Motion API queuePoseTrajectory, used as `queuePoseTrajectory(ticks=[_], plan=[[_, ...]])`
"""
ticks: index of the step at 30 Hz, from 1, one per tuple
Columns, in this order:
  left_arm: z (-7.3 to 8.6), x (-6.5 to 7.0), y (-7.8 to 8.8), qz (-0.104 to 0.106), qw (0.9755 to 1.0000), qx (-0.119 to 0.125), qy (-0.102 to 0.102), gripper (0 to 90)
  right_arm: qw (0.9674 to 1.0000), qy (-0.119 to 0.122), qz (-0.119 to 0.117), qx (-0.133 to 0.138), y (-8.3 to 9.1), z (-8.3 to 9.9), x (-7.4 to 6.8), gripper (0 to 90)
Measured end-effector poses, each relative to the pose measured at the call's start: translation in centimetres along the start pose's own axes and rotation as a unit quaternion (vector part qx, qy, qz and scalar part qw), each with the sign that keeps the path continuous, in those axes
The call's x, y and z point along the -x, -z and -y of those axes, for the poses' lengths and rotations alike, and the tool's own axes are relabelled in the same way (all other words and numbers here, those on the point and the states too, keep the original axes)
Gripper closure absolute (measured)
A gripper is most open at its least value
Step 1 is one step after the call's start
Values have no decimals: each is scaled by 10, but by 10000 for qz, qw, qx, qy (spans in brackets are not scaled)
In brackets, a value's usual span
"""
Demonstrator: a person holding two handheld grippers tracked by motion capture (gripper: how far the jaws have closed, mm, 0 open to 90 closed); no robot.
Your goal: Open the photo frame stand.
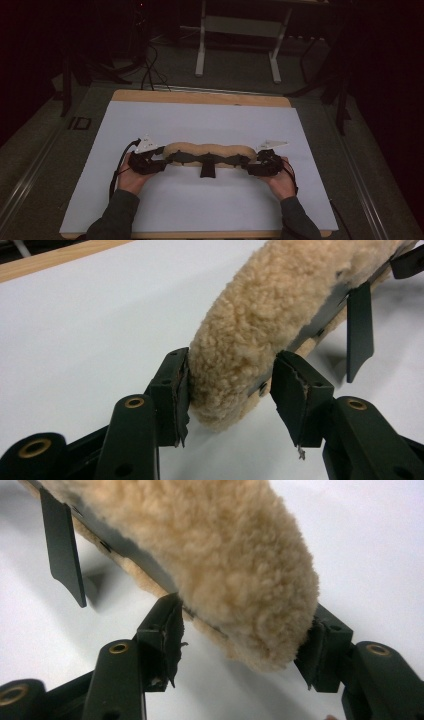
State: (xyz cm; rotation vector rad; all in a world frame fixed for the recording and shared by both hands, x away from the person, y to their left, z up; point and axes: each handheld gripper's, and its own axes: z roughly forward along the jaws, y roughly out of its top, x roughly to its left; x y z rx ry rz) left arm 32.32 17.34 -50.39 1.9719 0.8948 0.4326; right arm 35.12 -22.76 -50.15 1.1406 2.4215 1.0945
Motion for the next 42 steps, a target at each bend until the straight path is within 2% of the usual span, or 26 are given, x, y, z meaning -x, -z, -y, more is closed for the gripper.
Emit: queuePoseTrajectory(ticks=[7, 9, 14, 20, 23, 27, 28, 32, 42], plan=[[5, 0, 4, 96, 9999, 18, 47, 518, 9995, 95, 299, -82, 3, 5, -8, 391], [5, 0, 4, 104, 9999, 18, 53, 519, 9994, 90, 316, -79, 4, 6, -8, 386], [8, 0, 6, 189, 9998, 28, 51, 517, 9992, -206, 346, 68, 13, 15, -6, 363], [12, -2, 9, 215, 9997, 17, 136, 526, 9991, -235, 349, 77, 18, 23, -8, 365], [14, -3, 13, 213, 9997, -28, 148, 530, 9990, -139, 417, 32, 19, 24, -11, 370], [14, -3, 18, 253, 9996, 43, 104, 547, 9991, -60, 415, 11, 20, 25, -15, 395], [14, -4, 23, 294, 9994, 131, 106, 547, 9992, -39, 406, 5, 21, 26, -16, 403], [14, -6, 28, 365, 9991, 193, 133, 559, 9993, 28, 361, -91, 21, 29, -17, 442], [11, -9, 34, 568, 9975, 352, 221, 578, 9993, 232, 188, -210, 18, 29, -22, 502]])
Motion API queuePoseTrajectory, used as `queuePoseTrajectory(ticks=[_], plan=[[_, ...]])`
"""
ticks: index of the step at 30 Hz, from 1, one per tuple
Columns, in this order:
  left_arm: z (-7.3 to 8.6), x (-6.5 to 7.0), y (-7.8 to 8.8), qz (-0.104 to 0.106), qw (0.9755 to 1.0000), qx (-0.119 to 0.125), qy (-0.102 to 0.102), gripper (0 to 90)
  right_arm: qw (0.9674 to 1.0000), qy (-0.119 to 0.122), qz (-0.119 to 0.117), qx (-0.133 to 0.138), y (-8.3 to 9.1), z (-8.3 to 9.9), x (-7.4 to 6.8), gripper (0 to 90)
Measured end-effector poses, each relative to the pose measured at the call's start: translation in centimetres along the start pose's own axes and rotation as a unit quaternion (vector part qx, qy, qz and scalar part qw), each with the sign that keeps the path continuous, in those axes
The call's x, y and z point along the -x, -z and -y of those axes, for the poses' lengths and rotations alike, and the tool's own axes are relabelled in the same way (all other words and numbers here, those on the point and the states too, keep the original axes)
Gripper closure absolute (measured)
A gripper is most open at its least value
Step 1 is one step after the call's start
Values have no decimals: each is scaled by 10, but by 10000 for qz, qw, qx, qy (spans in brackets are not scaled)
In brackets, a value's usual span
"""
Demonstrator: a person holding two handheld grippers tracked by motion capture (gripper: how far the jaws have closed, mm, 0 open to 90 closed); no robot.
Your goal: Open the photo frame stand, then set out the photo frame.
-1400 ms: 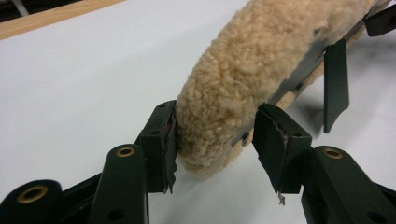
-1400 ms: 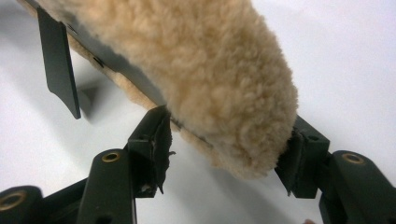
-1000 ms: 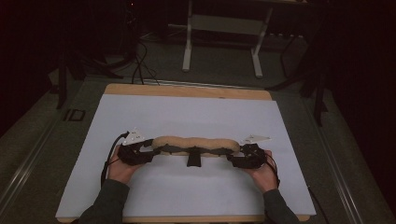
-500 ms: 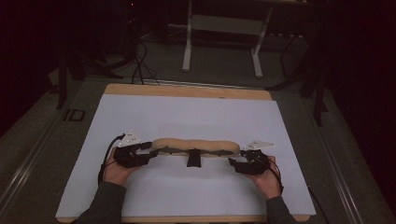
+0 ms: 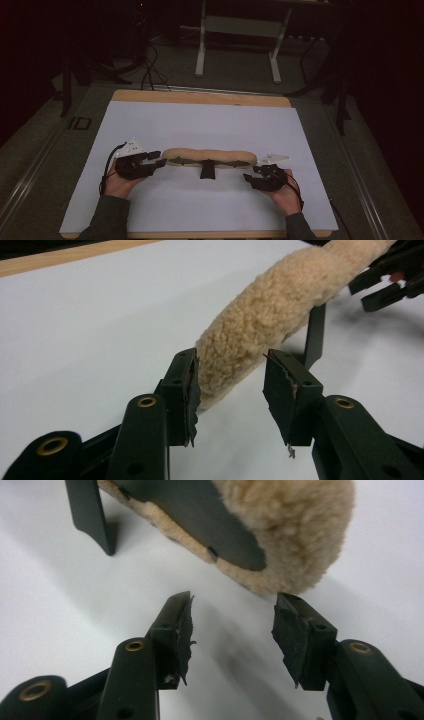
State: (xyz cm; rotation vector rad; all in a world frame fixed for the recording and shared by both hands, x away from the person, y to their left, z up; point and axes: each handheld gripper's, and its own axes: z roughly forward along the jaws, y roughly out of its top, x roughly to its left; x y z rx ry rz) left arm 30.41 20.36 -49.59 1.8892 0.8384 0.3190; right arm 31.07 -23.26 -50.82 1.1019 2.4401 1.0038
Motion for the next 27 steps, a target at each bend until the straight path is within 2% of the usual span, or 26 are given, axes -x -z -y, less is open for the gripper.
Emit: queuePoseTrajectory(ticks=[6, 10, 11, 12, 14, 15, 19, 22, 27], plan=[[-1, -1, 3, 52, 9996, 270, 76, 590, 9996, 102, -208, -131, -3, -1, -4, 504], [-1, -3, 5, 152, 9989, 430, 120, 591, 9995, 157, -239, -128, -4, -1, -7, 516], [-1, -4, 9, 140, 9978, 626, 152, 598, 9993, 181, -301, -84, -4, -2, -8, 523], [-2, -5, 10, 121, 9973, 701, 179, 604, 9993, 177, -331, -59, -3, -2, -9, 525], [-2, -6, 11, -13, 9963, 809, 304, 608, 9992, 126, -382, -10, -3, -3, -9, 528], [-2, -8, 12, -5, 9955, 863, 398, 608, 9991, 112, -397, 13, -2, -3, -9, 533], [-3, -12, 7, -442, 9936, 833, 623, 615, 9990, 45, -432, 58, -3, -4, -10, 533], [-2, -14, 1, -741, 9927, 656, 696, 629, 9990, -14, -440, 111, -2, -5, -10, 546], [-1, -15, -6, -868, 9924, 532, 689, 686, 9991, -63, -406, 133, -4, -5, -11, 600]])
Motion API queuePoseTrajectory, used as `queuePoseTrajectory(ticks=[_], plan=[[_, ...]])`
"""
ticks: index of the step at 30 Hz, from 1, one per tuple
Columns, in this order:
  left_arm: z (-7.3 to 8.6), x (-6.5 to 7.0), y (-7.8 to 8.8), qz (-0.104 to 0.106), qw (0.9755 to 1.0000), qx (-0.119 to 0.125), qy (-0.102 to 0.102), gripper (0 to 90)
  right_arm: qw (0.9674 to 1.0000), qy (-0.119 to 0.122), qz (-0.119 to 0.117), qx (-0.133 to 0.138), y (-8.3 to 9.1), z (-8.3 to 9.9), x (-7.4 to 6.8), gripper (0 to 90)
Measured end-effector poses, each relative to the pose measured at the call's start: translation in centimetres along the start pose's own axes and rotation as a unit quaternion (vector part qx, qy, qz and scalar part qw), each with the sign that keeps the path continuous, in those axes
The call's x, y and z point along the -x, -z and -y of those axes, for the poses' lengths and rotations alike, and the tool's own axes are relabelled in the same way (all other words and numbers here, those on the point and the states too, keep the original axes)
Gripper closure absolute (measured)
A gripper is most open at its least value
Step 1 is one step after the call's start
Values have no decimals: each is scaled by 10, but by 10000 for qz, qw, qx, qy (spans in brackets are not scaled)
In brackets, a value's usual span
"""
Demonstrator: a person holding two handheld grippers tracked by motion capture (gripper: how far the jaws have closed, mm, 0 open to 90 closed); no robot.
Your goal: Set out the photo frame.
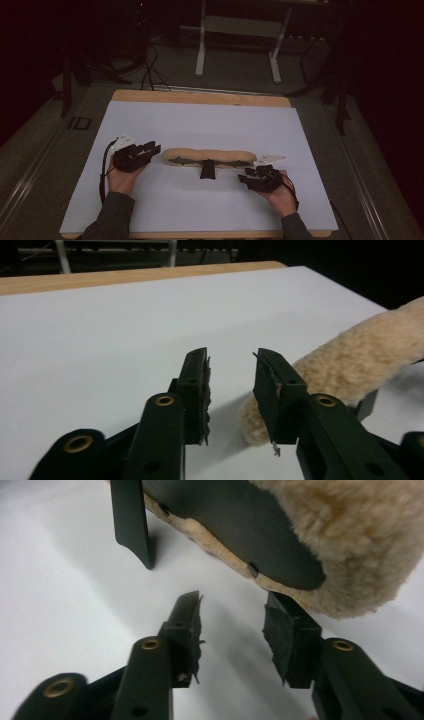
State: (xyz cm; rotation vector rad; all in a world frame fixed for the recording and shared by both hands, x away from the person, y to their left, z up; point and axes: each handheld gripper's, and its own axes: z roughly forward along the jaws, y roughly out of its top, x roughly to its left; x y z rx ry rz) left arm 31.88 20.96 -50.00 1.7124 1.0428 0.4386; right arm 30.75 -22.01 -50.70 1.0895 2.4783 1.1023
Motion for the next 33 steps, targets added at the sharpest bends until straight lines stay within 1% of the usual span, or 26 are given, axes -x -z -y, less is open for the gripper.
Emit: queuePoseTrajectory(ticks=[1, 2, 5, 6, 9, 11, 13, 17, 18, 20, 22, 23, 25, 28, 33], plan=[[1, 0, -3, 21, 10000, -28, -3, 686, 10000, 12, 27, -15, 0, 0, -1, 614], [1, 1, -5, -7, 10000, -74, -28, 691, 10000, -5, 50, 8, 0, 0, -1, 632], [1, 1, -8, 37, 10000, -89, 4, 691, 9999, -53, 54, 93, 0, 0, -1, 641], [1, 2, -9, 21, 9999, -117, 7, 691, 9999, -62, 66, 110, 0, 0, -1, 640], [2, 2, -11, 2, 9998, -192, -55, 694, 9998, -92, 145, 115, -1, 0, -1, 641], [2, 2, -12, 17, 9997, -221, -72, 705, 9997, -97, 183, 117, -1, 0, -2, 664], [3, 2, -13, 57, 9997, -214, -80, 728, 9997, -82, 205, 139, -1, 0, -3, 695], [4, 4, -16, 36, 9996, -242, -170, 772, 9994, -16, 309, 171, -2, 0, -5, 755], [4, 4, -16, 36, 9996, -242, -170, 778, 9994, -16, 309, 171, -2, 0, -5, 755], [4, 6, -18, 9, 9993, -270, -243, 810, 9989, -20, 430, 205, -3, -1, -6, 805], [4, 8, -17, -112, 9991, -224, -332, 860, 9983, -25, 527, 230, -3, -2, -7, 839], [4, 9, -17, -102, 9992, -193, -328, 883, 9981, -28, 563, 237, -3, -2, -7, 856], [4, 9, -18, -91, 9991, -226, -342, 897, 9979, -52, 595, 245, -3, -2, -7, 881], [5, 11, -21, -100, 9988, -291, -381, 899, 9977, -48, 625, 242, -4, -2, -7, 895], [5, 12, -22, -62, 9985, -317, -447, 900, 9974, -91, 670, 230, -5, -2, -6, 896]])
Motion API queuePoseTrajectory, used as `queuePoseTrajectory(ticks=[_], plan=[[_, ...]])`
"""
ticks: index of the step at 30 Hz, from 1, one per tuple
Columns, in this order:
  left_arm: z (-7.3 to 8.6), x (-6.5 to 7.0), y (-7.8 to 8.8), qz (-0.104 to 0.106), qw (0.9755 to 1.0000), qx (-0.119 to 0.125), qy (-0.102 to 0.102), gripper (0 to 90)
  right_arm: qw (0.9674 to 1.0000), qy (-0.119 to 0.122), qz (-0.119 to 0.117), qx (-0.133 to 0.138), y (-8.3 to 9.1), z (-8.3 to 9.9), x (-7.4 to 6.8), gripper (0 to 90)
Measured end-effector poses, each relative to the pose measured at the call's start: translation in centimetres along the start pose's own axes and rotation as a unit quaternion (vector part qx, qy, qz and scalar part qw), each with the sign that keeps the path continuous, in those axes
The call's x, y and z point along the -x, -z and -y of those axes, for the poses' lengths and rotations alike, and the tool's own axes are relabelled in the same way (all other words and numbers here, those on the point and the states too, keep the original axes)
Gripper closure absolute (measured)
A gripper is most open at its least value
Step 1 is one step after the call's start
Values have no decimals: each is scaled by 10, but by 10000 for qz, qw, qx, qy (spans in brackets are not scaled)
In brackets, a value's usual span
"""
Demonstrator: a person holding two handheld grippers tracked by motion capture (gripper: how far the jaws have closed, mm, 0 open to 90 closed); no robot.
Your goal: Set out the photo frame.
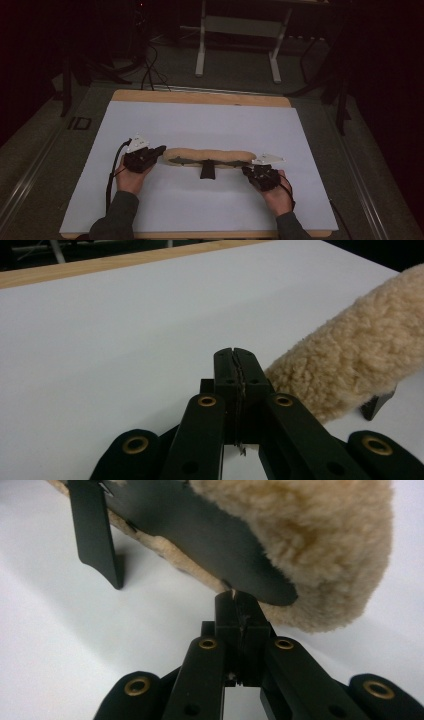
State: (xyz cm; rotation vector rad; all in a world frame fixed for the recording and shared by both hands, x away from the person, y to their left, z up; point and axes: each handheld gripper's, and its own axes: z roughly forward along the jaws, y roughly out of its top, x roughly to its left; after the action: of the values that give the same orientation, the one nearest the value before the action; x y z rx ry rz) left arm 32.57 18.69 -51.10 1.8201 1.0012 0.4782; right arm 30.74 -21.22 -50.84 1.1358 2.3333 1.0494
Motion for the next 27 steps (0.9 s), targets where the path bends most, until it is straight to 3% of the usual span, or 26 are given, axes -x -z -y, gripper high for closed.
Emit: queuePoseTrajectory(ticks=[14, 17, 22, 27], plan=[[0, 1, 0, -13, 9999, -17, -116, 900, 9997, -224, 94, 24, -2, -1, 7, 896], [-1, 0, -3, -103, 9997, -64, -215, 899, 9997, -235, 107, 12, -2, -1, 6, 897], [0, -1, -7, -236, 9994, -130, -200, 898, 9997, -229, 89, -6, -2, -1, 7, 897], [1, 1, -10, -148, 9994, -188, -234, 899, 9997, -224, 73, -14, -4, -2, 6, 897]])
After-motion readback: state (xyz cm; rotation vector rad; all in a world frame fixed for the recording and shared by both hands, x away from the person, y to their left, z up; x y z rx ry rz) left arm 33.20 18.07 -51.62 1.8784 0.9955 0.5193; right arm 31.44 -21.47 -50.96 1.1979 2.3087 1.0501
